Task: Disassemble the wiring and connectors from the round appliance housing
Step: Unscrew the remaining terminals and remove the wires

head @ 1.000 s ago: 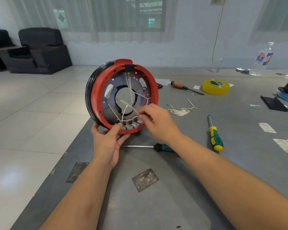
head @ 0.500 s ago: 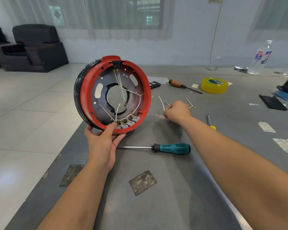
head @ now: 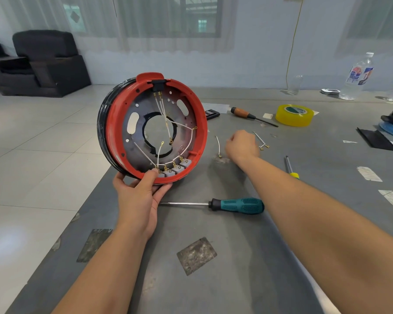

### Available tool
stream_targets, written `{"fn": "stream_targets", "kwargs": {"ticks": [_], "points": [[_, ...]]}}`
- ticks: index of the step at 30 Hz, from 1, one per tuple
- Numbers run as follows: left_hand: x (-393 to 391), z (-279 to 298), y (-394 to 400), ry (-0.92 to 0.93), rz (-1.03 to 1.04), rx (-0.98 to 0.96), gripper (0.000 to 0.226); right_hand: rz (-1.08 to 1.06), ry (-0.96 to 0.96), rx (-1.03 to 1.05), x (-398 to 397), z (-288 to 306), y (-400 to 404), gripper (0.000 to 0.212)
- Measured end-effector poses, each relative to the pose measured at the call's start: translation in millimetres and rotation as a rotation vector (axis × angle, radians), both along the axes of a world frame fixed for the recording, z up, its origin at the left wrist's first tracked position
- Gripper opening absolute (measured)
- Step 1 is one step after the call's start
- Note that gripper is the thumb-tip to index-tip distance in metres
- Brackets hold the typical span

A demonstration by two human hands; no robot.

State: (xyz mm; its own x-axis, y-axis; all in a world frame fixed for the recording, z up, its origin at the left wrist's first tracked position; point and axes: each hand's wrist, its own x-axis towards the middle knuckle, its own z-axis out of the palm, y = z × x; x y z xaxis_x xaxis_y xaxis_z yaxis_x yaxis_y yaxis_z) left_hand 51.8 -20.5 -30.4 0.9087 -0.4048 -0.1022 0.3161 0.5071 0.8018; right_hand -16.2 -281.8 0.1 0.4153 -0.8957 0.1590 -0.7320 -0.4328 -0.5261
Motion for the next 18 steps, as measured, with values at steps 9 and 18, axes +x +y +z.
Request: {"fn": "stream_targets", "kwargs": {"ticks": [9,18], "points": [[-3,2,0,-0.014,-0.001,0.027,0.059,0.399,0.507,-0.278,-22,-8,-6,0.036],[-3,1,0,-0.006,0.0,0.015,0.06,0.428,0.44,-0.293,-34,-3,-8,0.042]]}}
